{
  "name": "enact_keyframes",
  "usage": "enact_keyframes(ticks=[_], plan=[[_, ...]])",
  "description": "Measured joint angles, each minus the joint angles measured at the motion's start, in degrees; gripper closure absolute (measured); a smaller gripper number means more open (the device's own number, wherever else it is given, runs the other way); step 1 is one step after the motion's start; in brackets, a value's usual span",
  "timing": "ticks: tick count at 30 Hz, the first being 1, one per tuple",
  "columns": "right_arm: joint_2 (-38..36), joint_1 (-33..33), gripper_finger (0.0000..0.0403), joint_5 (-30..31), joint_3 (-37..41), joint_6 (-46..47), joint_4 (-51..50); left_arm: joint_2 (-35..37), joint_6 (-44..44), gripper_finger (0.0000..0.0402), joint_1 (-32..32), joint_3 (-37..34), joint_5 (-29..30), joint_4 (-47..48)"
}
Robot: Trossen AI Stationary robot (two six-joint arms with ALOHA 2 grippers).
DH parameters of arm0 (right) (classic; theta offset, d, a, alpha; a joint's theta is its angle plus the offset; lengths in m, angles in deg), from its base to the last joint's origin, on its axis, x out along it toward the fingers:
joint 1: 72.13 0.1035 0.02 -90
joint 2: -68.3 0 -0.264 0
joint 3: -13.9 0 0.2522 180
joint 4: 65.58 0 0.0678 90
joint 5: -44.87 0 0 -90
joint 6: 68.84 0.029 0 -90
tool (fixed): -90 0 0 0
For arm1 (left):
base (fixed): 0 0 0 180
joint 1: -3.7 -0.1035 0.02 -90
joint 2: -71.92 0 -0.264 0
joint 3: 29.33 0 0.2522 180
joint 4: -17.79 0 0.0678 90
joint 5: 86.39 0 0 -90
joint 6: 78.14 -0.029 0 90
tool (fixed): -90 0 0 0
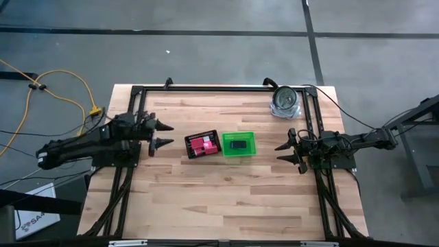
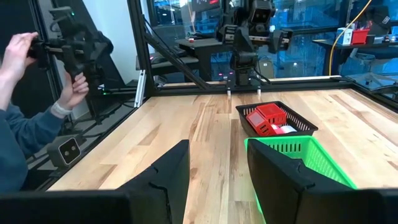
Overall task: Pick & Place Office items
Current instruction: Return to Home Position
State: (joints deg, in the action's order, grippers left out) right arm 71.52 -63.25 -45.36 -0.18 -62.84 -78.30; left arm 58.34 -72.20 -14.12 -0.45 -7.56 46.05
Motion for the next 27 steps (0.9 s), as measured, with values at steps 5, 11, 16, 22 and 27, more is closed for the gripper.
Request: enact_keyframes(ticks=[5, 11, 16, 22, 27], plan=[[0.0, 0.0, 0.0255, 0.0, 0.0, 0.0, 0.0, 7.3, 0.4, 0.014, 0.0, -5.1, 0.9, -2.6], [0.0, 0.0, 0.0255, 0.0, 0.0, 0.0, 0.0, 11.8, 1.0, 0.014, 0.0, -9.7, 0.9, -7.0], [0.0, 0.0, 0.0255, 0.0, 0.0, 0.0, 0.0, 13.1, 1.5, 0.014, 0.0, -12.6, 1.2, -13.4], [0.0, 0.0, 0.0255, 0.0, 0.0, 0.0, 0.0, 13.1, 2.2, 0.014, 0.0, -13.3, 6.7, -14.3], [0.0, 0.0, 0.0255, 0.0, 0.0, 0.0, 0.0, 13.1, 1.1, 0.014, 0.0, -13.4, 8.5, -14.4]])
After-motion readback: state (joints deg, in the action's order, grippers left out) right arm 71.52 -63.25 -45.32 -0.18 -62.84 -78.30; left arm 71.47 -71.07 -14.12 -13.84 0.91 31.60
